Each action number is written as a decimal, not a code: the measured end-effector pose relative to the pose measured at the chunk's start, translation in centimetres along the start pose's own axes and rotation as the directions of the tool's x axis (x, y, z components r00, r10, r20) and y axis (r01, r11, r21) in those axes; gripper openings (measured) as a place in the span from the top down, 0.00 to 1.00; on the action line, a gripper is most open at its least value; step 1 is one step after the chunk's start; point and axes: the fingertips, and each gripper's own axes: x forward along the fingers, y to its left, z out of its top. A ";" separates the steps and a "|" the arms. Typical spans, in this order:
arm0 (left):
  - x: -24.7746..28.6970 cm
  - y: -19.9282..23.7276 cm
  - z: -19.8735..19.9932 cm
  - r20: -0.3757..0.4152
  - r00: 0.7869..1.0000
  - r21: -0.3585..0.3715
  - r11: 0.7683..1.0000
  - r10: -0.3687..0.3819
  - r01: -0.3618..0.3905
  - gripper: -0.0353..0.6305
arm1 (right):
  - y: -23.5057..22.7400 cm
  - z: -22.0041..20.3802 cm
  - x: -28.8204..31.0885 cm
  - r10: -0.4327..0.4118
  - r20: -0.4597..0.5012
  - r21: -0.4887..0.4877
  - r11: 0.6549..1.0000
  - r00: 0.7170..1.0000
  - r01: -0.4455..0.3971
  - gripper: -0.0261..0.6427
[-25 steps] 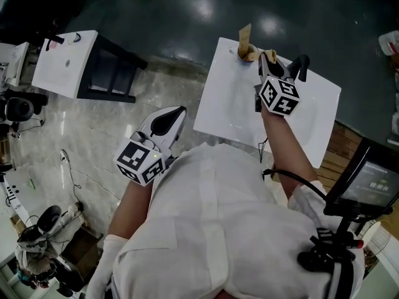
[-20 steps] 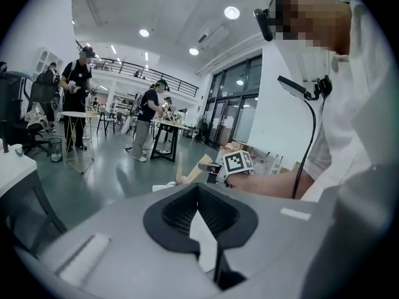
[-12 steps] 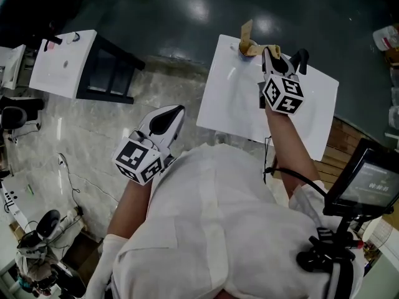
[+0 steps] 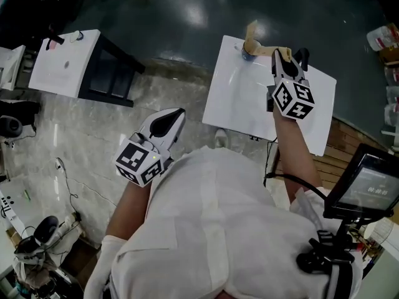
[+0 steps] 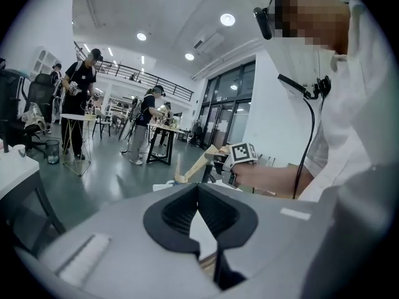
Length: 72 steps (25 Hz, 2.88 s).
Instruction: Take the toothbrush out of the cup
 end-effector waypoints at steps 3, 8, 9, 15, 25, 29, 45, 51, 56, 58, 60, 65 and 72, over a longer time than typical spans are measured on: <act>-1.1 0.1 -0.2 0.006 1.000 0.004 1.000 -0.013 0.013 0.94 | 1.4 0.4 -1.2 0.008 0.001 -0.012 1.000 1.000 -0.008 0.89; -2.9 0.4 -0.9 0.014 0.999 0.011 0.999 -0.039 0.039 0.94 | 4.2 0.1 -3.7 0.026 -0.017 -0.045 0.999 1.000 -0.027 0.89; -3.4 0.3 -1.0 0.017 0.999 0.013 0.999 -0.046 0.046 0.94 | 4.8 -0.1 -4.4 0.026 -0.021 -0.051 0.998 0.999 -0.027 0.89; -6.2 0.1 -1.7 0.026 0.996 0.015 0.996 -0.083 0.082 0.94 | 7.8 -0.3 -8.2 0.006 -0.030 -0.077 0.997 1.000 -0.008 0.89; -10.6 -1.4 -3.6 0.031 0.987 0.029 0.987 -0.160 0.159 0.94 | 12.9 -1.2 -15.2 -0.017 -0.030 -0.069 0.998 0.999 0.015 0.89; -11.9 -2.2 -4.8 0.004 0.983 0.071 0.980 -0.186 0.185 0.94 | 14.6 -2.3 -17.8 -0.039 -0.042 -0.058 0.998 0.998 0.037 0.89; -12.9 -5.2 -8.8 -0.071 0.958 0.085 0.956 -0.277 0.282 0.94 | 18.0 -6.7 -25.3 -0.048 -0.155 -0.041 0.998 0.987 0.042 0.89; -9.8 -7.3 -6.9 -0.069 0.956 0.090 0.952 -0.287 0.292 0.94 | 16.9 -6.8 -25.8 0.012 -0.184 -0.062 0.998 0.983 -0.024 0.89; -6.2 -8.8 -5.3 -0.067 0.960 0.105 0.955 -0.273 0.279 0.94 | 15.2 -6.7 -26.3 0.055 -0.189 -0.063 0.996 0.980 -0.068 0.89; -4.8 -9.5 -4.8 -0.060 0.961 0.105 0.956 -0.269 0.274 0.94 | 14.1 -6.7 -26.5 0.069 -0.192 -0.067 0.994 0.979 -0.083 0.89; -3.6 -10.1 -4.5 -0.058 0.962 0.105 0.957 -0.266 0.271 0.94 | 13.0 -6.9 -26.7 0.082 -0.194 -0.069 0.993 0.978 -0.097 0.89; -1.1 -10.2 -3.8 -0.043 0.974 0.072 0.972 -0.222 0.225 0.94 | 10.8 -7.2 -27.2 0.104 -0.198 -0.058 0.991 0.975 -0.118 0.89; 2.7 -8.1 -2.2 -0.042 0.982 0.080 0.979 -0.187 0.190 0.89 | 8.5 -7.2 -26.2 0.104 -0.197 -0.055 0.992 0.975 -0.117 0.89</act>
